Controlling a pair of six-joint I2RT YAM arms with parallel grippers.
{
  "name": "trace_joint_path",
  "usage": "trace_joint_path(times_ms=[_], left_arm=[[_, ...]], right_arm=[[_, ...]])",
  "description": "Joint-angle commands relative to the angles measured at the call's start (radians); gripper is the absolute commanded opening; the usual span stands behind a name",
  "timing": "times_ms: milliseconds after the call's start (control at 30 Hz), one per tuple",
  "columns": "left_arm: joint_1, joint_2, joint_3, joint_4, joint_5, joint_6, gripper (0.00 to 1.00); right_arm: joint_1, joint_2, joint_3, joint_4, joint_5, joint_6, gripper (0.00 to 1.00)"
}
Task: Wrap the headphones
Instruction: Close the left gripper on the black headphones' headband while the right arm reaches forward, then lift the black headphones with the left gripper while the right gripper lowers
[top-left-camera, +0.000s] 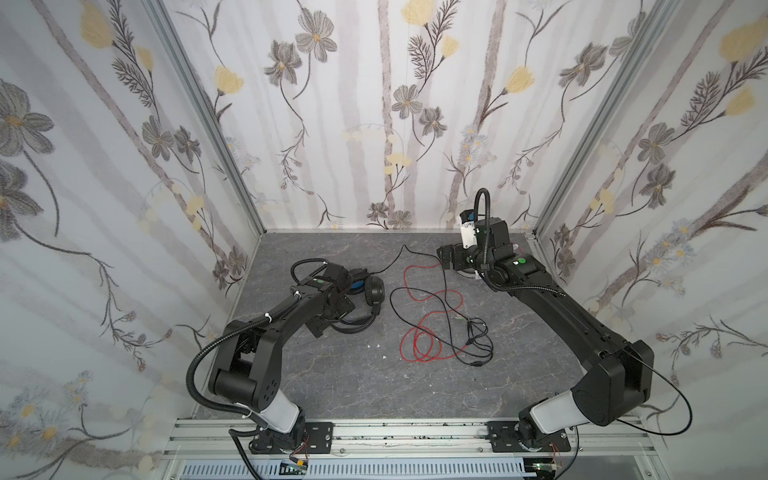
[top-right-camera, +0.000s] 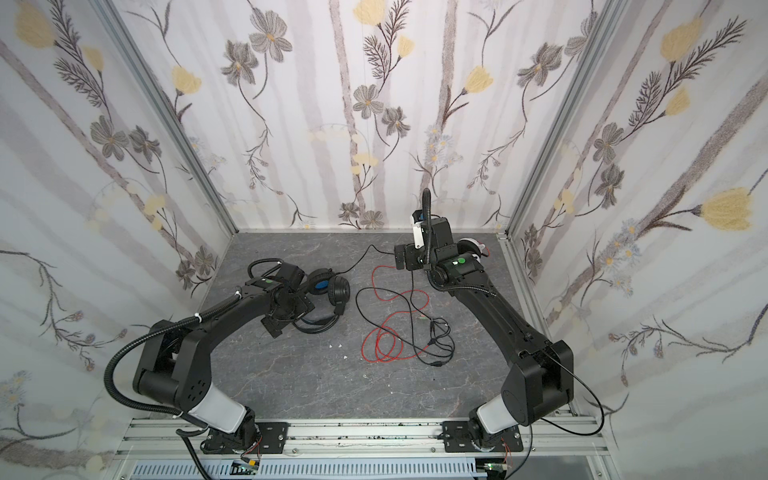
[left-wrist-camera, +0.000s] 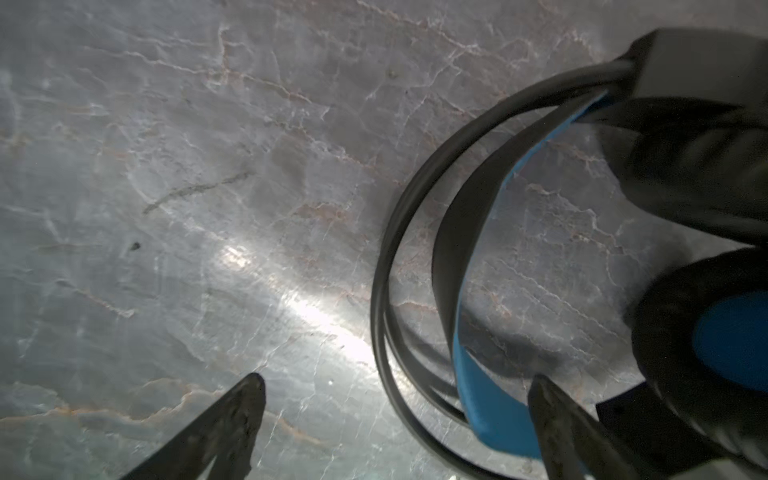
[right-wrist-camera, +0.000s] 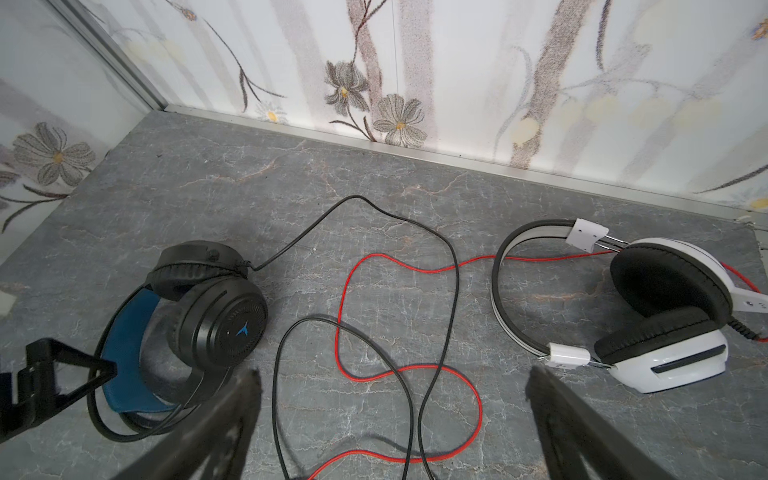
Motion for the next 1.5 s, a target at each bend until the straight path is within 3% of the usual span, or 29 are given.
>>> trace_joint_path(times_ms=[0,200,367,667,933,1000,1100,1267,1467], left_arm=[[-0.002,0.067,0.03,0.043,0.03,-0.036,1.0],[-0.038,0.136,0.045,0.049,0.02,-0.055,0.92],[-0.049,0.149,-0.007,0.081,0.006,-0.089,0.75],[-0.053,0.193,-0.01,0.091,-0.045,-0.074,0.59],[-0.039,0.192,0.006,0.099,-0.044,-0.047,0.52],[-0.039,0.199,0.019,0.099,-0.042,-0.036,0.46],[-0.039,0.193,0.026,0.108,-0.046,-0.03,0.29],[-0.039,0.173,0.06,0.099,-0.079,0.049,0.01],[-0.039,0.119,0.258,-0.015,-0.163,0.305,0.0]], right_arm=[[0.002,0.024,0.037,-0.025,-0.001,-0.035,1.0],[0.002,0.002,0.003,0.008,0.007,-0.039,1.0],[0.002,-0.007,0.006,-0.004,0.025,-0.043,1.0],[0.004,-0.032,0.043,-0.012,0.017,-0.051,1.0],[0.004,-0.116,0.002,-0.003,0.061,-0.067,1.0],[0.004,-0.128,-0.017,0.012,0.058,-0.067,1.0],[0.004,-0.126,-0.023,0.016,0.045,-0.069,1.0],[-0.001,-0.142,-0.027,0.017,0.019,-0.074,0.99],[-0.001,-0.233,-0.121,0.098,-0.117,-0.094,0.99]])
